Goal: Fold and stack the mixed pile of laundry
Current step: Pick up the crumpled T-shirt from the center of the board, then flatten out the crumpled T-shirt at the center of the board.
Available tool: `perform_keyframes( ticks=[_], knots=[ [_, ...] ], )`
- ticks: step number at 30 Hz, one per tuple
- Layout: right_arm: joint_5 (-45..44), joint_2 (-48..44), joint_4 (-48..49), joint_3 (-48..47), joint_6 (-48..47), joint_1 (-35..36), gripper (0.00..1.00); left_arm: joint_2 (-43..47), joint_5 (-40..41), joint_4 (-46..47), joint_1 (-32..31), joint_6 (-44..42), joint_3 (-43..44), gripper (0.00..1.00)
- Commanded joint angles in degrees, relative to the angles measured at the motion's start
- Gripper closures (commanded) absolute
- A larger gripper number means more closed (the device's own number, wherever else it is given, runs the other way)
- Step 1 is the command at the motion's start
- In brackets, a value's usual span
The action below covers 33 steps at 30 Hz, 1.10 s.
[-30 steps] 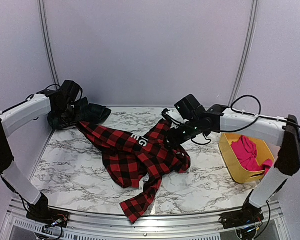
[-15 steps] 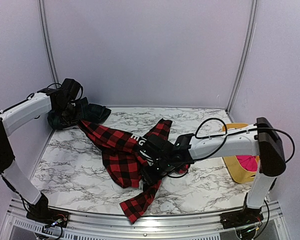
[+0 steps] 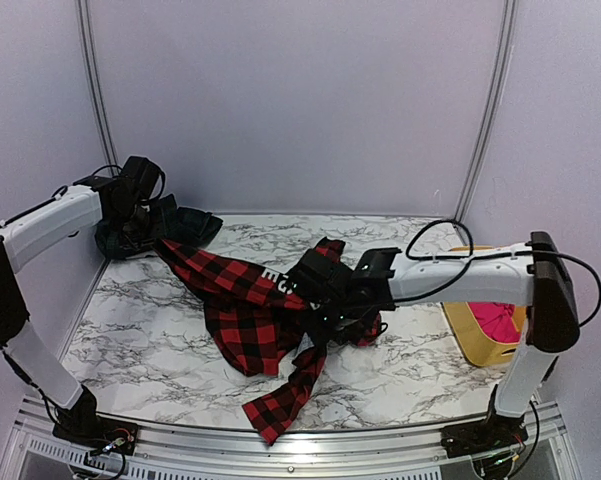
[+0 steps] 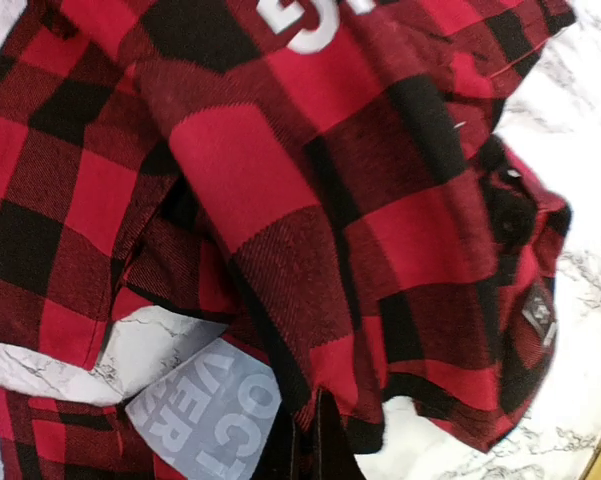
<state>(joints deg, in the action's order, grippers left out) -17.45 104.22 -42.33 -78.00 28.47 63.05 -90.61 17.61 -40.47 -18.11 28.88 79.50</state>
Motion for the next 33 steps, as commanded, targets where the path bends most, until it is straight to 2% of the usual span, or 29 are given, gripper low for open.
perform_keyframes(
  ticks=[1, 5, 9, 12, 19, 22, 27, 33],
  knots=[
    [-2.7, -7.5, -0.3, -1.4, -2.7, -2.1, 1.00, 2.0, 0.5, 0.5, 0.4, -0.7, 0.4, 1.00],
    [-1.3, -14.0, 1.1, -2.0, -6.1, -3.3, 1.00, 3.3, -0.7, 0.7, 0.5, -1.5, 1.5, 1.00],
    [-6.0, -19.6, -3.0, -6.7, -10.8, -5.6, 1.00, 7.5, -2.2, 2.2, 0.4, -4.4, 4.2, 1.00],
    [-10.1, -23.1, -5.6, -13.8, -15.2, -7.2, 1.00, 11.8, -4.9, 4.6, 0.4, -8.0, 7.7, 1.00],
    [-14.8, -26.2, -8.2, -31.9, -27.3, -5.3, 1.00, 17.0, -18.1, 8.0, -1.7, -12.3, 18.7, 1.00],
    [-15.9, -27.5, -7.8, -36.7, -32.3, 0.3, 1.00, 19.4, -24.2, 10.1, -3.9, -12.3, 22.9, 1.00],
    [-17.6, -31.7, -2.7, -40.6, -37.6, 11.6, 1.00, 23.9, -29.7, 11.9, -9.1, -14.8, 31.2, 1.00],
    [-21.2, -26.6, -3.8, -51.0, -43.7, 27.9, 1.00, 29.6, -39.8, 19.9, -9.7, -10.2, 33.9, 1.00]
  ],
)
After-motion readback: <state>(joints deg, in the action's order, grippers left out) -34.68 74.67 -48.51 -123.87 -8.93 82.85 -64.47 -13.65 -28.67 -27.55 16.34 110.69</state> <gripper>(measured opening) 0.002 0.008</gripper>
